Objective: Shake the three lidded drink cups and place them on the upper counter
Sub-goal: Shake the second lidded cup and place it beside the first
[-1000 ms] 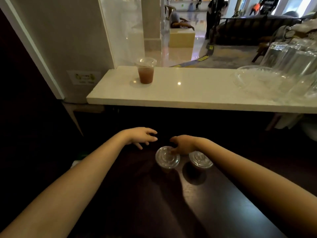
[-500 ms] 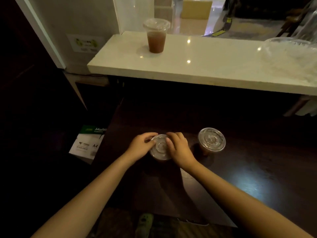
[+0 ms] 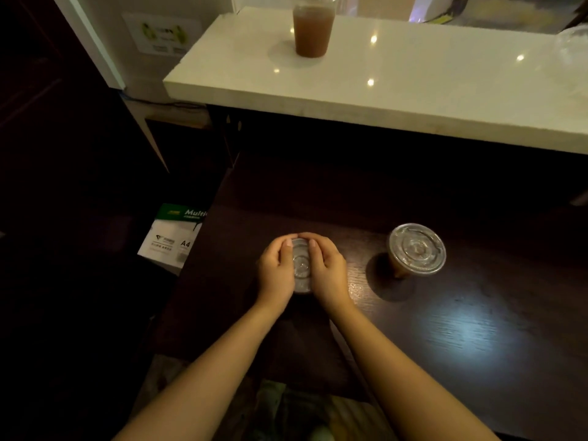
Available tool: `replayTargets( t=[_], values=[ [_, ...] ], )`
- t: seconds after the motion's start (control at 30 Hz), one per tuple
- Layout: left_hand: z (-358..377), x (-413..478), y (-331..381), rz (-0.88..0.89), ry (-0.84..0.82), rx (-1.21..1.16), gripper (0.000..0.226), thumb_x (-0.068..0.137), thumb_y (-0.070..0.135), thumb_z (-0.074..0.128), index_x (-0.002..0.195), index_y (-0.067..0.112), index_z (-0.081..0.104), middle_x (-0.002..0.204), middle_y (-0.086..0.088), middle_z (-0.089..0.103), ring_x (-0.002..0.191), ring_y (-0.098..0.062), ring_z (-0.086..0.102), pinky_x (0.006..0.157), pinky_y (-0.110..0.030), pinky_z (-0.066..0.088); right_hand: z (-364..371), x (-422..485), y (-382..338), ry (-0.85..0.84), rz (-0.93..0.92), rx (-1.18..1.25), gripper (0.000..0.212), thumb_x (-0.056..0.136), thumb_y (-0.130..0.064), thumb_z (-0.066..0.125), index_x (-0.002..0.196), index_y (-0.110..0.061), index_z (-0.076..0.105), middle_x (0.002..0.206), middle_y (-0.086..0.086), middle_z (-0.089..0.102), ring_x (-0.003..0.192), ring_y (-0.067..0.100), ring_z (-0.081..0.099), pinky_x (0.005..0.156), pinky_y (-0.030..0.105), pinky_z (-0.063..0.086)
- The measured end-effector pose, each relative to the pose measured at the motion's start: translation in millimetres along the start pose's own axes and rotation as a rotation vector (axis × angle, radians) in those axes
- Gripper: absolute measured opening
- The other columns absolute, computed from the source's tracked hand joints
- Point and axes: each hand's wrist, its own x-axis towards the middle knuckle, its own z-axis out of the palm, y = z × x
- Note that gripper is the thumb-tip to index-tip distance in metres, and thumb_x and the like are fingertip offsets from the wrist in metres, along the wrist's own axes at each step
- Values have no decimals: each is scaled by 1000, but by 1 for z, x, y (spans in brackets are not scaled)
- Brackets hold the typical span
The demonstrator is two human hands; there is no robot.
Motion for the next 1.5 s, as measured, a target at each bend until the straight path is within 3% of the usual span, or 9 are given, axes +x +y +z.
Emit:
replayTargets(
  t=[0.2, 0.4, 0.53, 0.7, 0.9, 1.13, 1.23, 1.37, 1.5],
  values=[
    [0, 2, -1, -4, 3, 32, 23, 97, 19, 41, 103, 14, 63, 90, 7, 64, 83, -3, 61, 70, -10, 49, 0, 3, 2, -4, -22, 13, 25, 96, -8, 43, 100, -19, 65, 96, -15, 61, 89, -14, 58, 76, 4, 44],
    [-4, 4, 6, -19, -71, 55, 27, 98, 19, 38, 108, 11, 62, 102, -7, 67, 94, -19, 65, 84, -34, 54, 2, -2, -2, 27, 8, 15, 26, 98, -11, 41, 106, -16, 65, 101, -8, 62, 92, -5, 58, 78, 5, 44],
    [-11, 12, 14, -8, -209, 116, 34, 99, 27, 34, 107, 12, 63, 101, -5, 67, 95, -17, 65, 85, -32, 54, 3, -7, -2, 67, 45, 68, 26, 99, -16, 38, 110, -19, 61, 112, -2, 61, 101, 4, 59, 89, 21, 49],
    [-22, 34, 20, 88, -343, 378, 43, 98, 36, 33, 128, 13, 51, 127, -7, 58, 118, -19, 54, 96, -26, 41, -3, -24, 1, -2, 108, 5, 38, 99, -33, 33, 133, -24, 47, 135, 2, 54, 124, 14, 50, 106, 40, 43],
    [-26, 60, 45, 274, -389, 736, 48, 97, 40, 32, 135, 13, 44, 134, -10, 51, 127, -22, 44, 99, -36, 38, 12, -67, -5, 69, 142, -108, 43, 97, -27, 42, 139, -19, 33, 137, 1, 45, 123, 8, 43, 99, 25, 40],
    [-29, 45, 31, 205, -183, 550, 40, 99, 29, 32, 113, 5, 62, 115, -12, 65, 110, -26, 58, 92, -33, 44, 0, -14, -25, -2, 78, -240, 40, 100, -24, 35, 138, -13, 42, 139, 6, 48, 130, 17, 41, 94, 17, 27],
    [-25, 25, 17, 87, -205, 563, 42, 99, 31, 29, 121, 10, 59, 125, -11, 61, 117, -26, 55, 99, -35, 43, 4, 9, -23, -199, 12, -291, 34, 100, -20, 33, 124, -11, 56, 121, 8, 63, 114, 18, 56, 90, 19, 37],
    [-21, 22, 17, 21, -175, 531, 43, 99, 31, 27, 121, 12, 59, 126, -10, 61, 117, -24, 55, 101, -34, 42, 10, 8, -12, -183, 52, -143, 28, 100, -18, 36, 101, -10, 63, 83, -8, 63, 72, -4, 60, 65, 9, 44],
    [-20, 23, 18, 25, -181, 604, 44, 100, 31, 24, 125, 12, 56, 129, -10, 58, 120, -24, 53, 102, -35, 40, 11, 10, -9, -173, 59, -123, 27, 100, -19, 36, 99, -12, 63, 81, -11, 62, 72, -4, 60, 60, 2, 42]
  ],
)
